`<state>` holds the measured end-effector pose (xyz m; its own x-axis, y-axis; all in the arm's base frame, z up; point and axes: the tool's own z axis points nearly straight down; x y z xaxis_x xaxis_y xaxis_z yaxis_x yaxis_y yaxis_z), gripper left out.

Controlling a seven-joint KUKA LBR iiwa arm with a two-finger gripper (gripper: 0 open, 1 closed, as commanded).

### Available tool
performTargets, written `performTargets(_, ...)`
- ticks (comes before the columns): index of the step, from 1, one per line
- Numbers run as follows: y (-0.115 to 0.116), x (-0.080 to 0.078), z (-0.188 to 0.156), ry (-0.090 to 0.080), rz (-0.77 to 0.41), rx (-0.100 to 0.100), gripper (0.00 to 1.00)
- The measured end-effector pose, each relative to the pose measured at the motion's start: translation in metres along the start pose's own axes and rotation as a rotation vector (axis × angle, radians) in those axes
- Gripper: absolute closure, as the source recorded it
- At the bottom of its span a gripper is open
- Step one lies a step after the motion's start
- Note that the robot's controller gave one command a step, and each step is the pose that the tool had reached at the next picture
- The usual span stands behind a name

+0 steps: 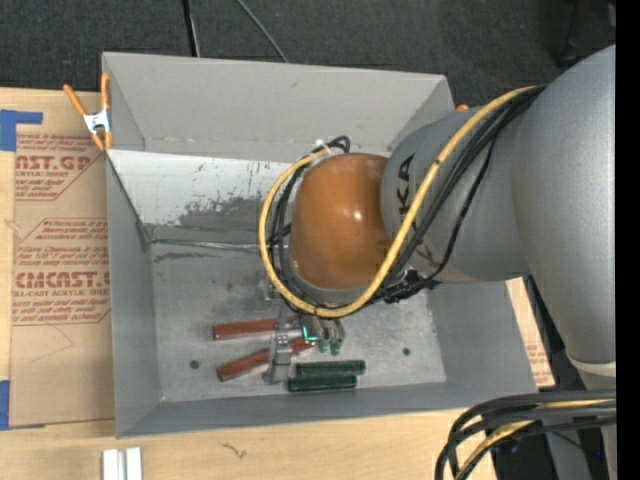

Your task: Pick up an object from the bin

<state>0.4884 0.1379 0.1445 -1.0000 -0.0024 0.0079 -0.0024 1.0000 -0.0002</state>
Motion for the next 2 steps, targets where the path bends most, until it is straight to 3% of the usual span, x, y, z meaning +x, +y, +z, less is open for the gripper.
performTargets(1, -0.0108, -0.0045, 0.0779, -0.005, 0.027, -0.001, 0.0)
performTargets(2, -0.0096, -0.0049, 0.0776, -0.01, 0.026, -0.003, 0.0)
